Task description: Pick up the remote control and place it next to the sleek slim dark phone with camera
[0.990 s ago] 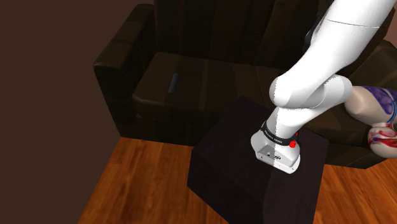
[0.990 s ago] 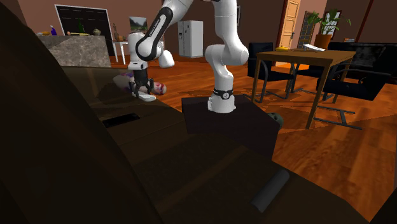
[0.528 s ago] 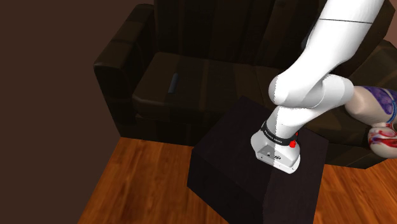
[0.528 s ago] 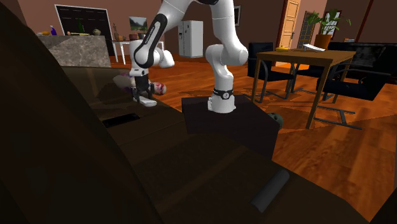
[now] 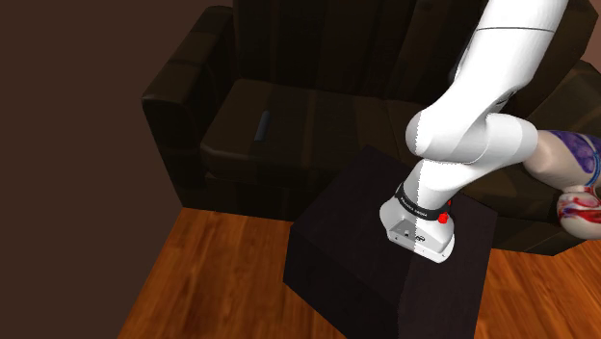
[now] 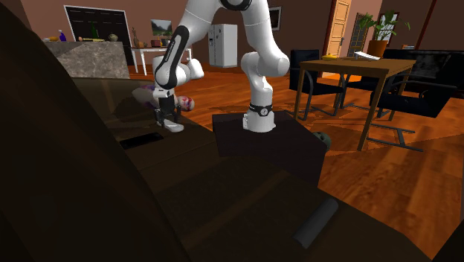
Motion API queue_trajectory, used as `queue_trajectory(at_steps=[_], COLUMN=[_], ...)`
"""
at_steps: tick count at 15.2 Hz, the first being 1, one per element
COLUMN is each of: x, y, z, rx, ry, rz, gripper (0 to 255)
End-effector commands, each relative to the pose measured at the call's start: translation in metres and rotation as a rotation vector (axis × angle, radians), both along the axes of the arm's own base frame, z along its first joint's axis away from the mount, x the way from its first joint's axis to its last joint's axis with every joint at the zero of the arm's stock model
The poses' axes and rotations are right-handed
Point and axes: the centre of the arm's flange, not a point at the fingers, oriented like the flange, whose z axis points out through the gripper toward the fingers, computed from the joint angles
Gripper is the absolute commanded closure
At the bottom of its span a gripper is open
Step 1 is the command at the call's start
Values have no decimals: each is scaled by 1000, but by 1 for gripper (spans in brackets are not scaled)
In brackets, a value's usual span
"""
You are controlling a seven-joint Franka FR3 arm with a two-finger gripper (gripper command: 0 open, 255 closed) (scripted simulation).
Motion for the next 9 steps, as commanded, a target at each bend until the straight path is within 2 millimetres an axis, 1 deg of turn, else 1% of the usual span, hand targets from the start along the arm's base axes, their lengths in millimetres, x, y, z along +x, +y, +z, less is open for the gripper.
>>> queue_trajectory(at_steps=[1, 6, 7, 9], x=[0, 0, 0, 0], y=[0, 0, 0, 0], z=[-2, -2, -2, -1], rx=[-1, -1, -1, -1], ry=[0, 0, 0, 0], rz=[0, 0, 0, 0], gripper=[255, 255, 0, 0])
